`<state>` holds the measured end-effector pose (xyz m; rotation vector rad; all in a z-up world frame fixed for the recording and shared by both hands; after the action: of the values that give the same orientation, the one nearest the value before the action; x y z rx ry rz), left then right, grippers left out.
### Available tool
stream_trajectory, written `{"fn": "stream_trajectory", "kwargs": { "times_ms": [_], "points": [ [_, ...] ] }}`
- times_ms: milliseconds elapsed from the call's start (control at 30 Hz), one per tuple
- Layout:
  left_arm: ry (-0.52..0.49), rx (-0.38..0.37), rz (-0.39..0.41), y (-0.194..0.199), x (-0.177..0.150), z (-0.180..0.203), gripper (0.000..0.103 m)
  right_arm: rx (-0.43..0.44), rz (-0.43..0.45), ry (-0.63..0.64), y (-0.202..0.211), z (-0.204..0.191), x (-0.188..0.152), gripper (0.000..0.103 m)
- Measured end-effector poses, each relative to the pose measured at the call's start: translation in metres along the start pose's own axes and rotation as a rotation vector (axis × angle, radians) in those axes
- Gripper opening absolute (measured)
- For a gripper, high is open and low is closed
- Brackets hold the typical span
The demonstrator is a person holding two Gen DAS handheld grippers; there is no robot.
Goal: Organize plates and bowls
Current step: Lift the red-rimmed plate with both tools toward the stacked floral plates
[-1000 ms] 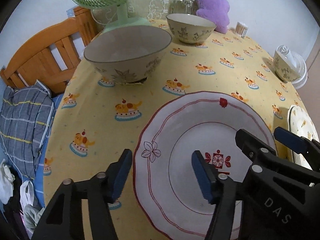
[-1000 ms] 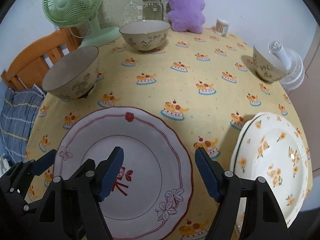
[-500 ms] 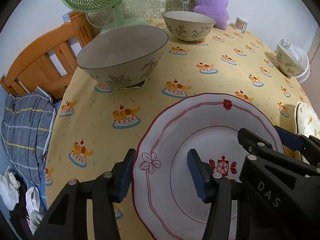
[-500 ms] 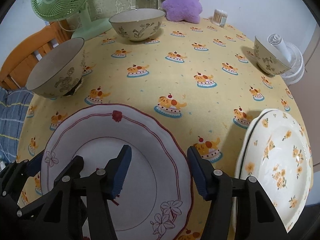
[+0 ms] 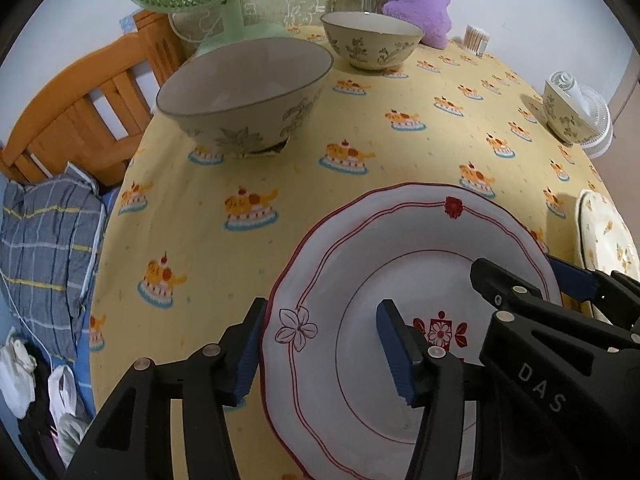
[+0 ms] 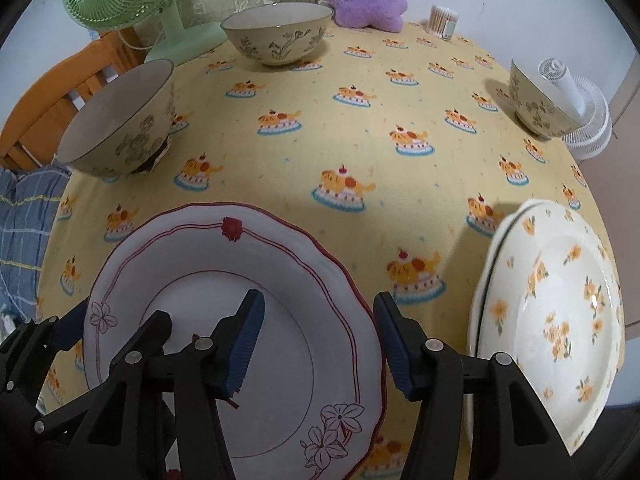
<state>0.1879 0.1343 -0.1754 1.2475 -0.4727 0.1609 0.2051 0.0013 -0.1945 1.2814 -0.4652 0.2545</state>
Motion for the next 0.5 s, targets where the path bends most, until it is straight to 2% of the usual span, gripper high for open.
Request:
{"fn": "stream_trajectory", "kwargs": {
  "times_ms": [200,500],
  "points": [
    [-0.003,-0.024,-0.006,0.014,-0.005,0.007,0.056,0.012,-0.011,0.002,0.016,0.005,-0.009,0.060],
    [-0.038,-0.035,0.028,0.034,0.004,0.018,0.056,-0.016,0.024,-0.025,0.040,0.016,-0.006,0.060]
  ]
}}
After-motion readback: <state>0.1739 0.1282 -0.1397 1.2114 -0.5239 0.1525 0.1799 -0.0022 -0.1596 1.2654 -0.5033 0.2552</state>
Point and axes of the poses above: each gripper's, at about its wrist camera, not at the fingertips, and y roughly against the way its jaws point, z to its right, x to its top, the point moved 7 cm from there along -y, roughly the way its jaws point, and after that the axes turned 13 degrees about -x, right-handed, at the moved point
